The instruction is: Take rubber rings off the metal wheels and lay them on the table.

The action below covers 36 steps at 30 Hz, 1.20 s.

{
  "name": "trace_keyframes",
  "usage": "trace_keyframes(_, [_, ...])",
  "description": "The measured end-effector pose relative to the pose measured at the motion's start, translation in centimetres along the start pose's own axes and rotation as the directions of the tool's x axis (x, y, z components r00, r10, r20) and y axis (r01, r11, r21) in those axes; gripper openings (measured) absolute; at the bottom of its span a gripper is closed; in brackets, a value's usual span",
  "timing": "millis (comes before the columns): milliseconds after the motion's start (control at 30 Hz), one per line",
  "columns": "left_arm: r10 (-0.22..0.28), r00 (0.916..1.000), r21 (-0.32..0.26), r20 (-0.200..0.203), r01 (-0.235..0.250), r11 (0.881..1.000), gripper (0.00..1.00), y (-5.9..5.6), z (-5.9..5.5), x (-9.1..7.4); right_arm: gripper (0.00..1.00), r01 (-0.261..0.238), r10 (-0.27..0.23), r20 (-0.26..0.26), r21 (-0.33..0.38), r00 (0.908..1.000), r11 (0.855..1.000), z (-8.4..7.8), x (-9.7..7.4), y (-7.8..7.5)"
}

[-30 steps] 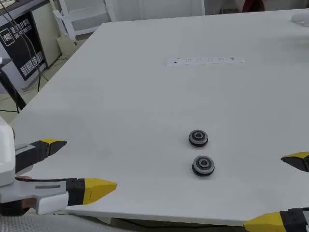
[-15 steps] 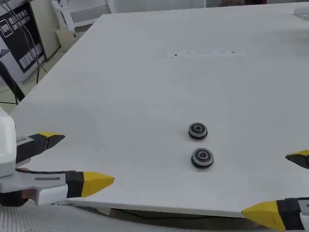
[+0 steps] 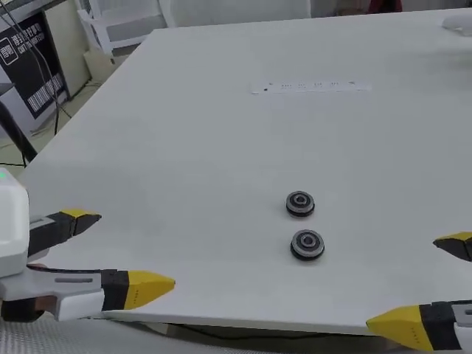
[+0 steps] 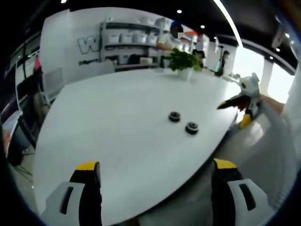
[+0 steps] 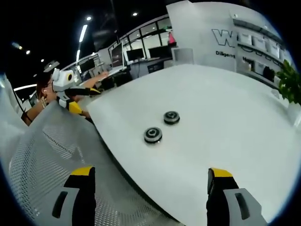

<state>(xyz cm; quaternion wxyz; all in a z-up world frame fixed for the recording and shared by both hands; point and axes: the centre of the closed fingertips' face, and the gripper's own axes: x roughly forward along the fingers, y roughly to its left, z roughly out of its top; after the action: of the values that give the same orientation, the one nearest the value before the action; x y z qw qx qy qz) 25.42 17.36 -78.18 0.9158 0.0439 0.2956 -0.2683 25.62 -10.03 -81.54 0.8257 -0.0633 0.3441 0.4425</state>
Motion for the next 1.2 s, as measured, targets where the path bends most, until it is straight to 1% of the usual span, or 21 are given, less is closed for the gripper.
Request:
trace_keyframes(233, [0.016, 0.9999, -0.005, -0.001, -0.016, 1.0, 1.0, 0.1, -0.11, -0.09, 0.99, -0.007, 0.006, -0.015, -0.03, 0.9999, 1.0, -0.16, -0.05, 0.42])
trace_keyframes(267, [0.017, 0.9999, -0.006, -0.001, -0.017, 1.0, 1.0, 0.09, -0.12, -0.12, 0.98, -0.007, 0.007, -0.015, -0.031, 0.9999, 0.999, -0.16, -0.06, 0.46])
trace_keyframes(333, [0.018, 0.9998, -0.012, 0.0, -0.018, 1.0, 1.0, 0.09, -0.14, -0.14, 0.92, -0.011, 0.01, -0.016, -0.035, 0.9998, 0.999, -0.21, -0.14, 0.52])
trace_keyframes(367, [0.019, 0.9998, -0.015, 0.002, -0.019, 1.0, 1.0, 0.09, -0.14, -0.16, 0.9, -0.012, 0.011, -0.014, -0.034, 0.9998, 0.999, -0.22, -0.22, 0.55])
trace_keyframes(500, [0.023, 0.9997, -0.022, 0.001, -0.023, 0.999, 1.0, 0.08, -0.19, -0.22, 0.92, -0.008, 0.008, 0.01, -0.014, 0.9999, 1.0, 0.03, -0.41, 0.42])
trace_keyframes(833, [0.027, 0.9996, -0.032, -0.001, -0.027, 0.999, 1.0, 0.05, -0.24, -0.22, 0.93, -0.021, 0.021, 0.022, 0.005, 0.9995, 1.0, 0.06, -0.38, 0.47])
trace_keyframes(1067, [0.015, 0.9997, -0.03, -0.018, -0.016, 0.999, 1.0, -0.07, -0.51, -0.07, 0.94, -0.033, 0.033, 0.027, 0.025, 0.9991, 0.999, 0.01, -0.25, 0.5])
trace_keyframes(1200, [-0.002, 0.9997, -0.041, -0.026, 0.001, 0.999, 1.0, -0.19, -0.68, 0.08, 0.96, -0.039, 0.038, 0.044, 0.043, 0.9983, 0.998, 0.22, -0.17, 0.41])
